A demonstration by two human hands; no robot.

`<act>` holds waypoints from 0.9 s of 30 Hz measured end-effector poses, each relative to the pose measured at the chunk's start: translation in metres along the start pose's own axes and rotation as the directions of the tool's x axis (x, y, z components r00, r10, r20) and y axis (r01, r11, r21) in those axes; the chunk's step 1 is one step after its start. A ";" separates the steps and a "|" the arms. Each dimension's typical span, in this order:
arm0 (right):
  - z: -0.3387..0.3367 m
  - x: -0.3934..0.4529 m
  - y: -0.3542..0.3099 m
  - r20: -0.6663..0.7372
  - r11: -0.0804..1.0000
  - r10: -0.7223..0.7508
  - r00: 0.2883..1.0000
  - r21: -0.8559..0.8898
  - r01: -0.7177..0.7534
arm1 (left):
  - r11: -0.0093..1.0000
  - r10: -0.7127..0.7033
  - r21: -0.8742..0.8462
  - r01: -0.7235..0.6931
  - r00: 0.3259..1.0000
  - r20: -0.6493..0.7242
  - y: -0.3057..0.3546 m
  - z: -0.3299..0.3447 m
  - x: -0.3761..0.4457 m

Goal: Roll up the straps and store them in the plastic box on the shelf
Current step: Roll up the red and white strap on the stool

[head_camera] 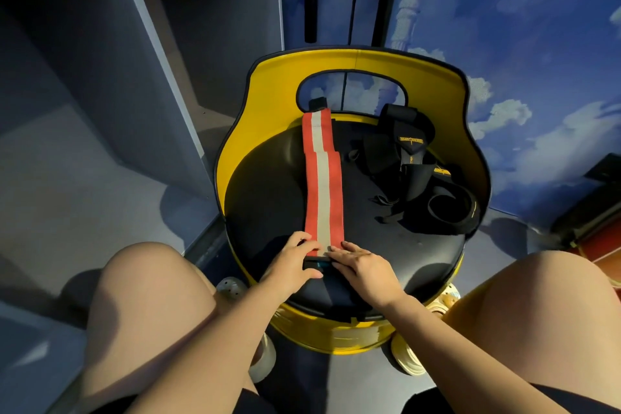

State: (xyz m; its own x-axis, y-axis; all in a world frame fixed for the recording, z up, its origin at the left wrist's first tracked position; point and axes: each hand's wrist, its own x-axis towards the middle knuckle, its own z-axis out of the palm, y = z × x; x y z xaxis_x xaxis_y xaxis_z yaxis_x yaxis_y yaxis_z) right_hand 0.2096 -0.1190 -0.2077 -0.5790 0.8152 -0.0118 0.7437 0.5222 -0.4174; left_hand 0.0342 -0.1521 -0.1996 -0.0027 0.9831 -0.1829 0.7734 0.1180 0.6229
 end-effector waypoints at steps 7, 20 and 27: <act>-0.007 -0.012 0.005 -0.032 0.997 -0.010 0.999 0.079 0.013 | 0.992 0.011 0.127 -0.015 0.999 0.031 0.001 -0.001 -0.002; -0.017 -0.015 0.012 -0.025 0.989 -0.095 0.995 0.112 0.097 | 0.957 0.047 0.284 -0.059 0.998 0.051 0.008 -0.005 -0.007; -0.021 -0.014 0.013 -0.036 0.974 0.048 0.998 0.224 -0.039 | 0.942 0.052 0.329 -0.064 0.998 0.045 0.008 -0.006 -0.009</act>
State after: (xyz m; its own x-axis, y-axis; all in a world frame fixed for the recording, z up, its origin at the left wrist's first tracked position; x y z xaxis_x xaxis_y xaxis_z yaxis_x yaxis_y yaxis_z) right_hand 0.2343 -0.1183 -0.1943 -0.5303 0.8478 0.0005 0.6718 0.4206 -0.6098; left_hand 0.0364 -0.1590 -0.1882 0.0665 0.9807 -0.1841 0.9372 0.0019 0.3488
